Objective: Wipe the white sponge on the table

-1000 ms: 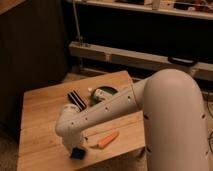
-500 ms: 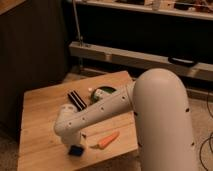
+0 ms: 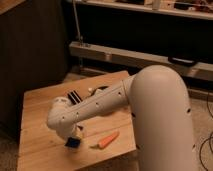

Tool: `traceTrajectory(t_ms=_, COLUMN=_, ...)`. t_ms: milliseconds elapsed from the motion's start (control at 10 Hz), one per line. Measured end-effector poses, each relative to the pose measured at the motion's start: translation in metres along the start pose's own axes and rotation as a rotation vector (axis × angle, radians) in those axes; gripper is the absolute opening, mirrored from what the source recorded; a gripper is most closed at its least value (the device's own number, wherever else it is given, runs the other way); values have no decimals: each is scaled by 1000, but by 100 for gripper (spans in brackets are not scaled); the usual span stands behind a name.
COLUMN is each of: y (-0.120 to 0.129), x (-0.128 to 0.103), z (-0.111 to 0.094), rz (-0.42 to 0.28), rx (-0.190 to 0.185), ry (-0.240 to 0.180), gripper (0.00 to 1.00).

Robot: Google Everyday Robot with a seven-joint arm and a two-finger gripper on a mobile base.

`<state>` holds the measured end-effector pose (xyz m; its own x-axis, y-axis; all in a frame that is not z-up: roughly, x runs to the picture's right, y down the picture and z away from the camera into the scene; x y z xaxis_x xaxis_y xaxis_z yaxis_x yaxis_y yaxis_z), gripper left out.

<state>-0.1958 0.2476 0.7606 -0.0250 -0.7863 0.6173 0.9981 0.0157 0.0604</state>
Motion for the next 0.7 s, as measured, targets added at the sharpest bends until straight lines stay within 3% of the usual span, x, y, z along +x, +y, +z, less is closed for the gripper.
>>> traceTrajectory(t_ms=400, y=-15, x=32, z=22, rz=-13, rx=-11, ry=-22, gripper=4)
traceTrajectory(t_ms=700, y=-26, x=51, z=23, rz=-26, rx=-1, ry=-34, gripper=4)
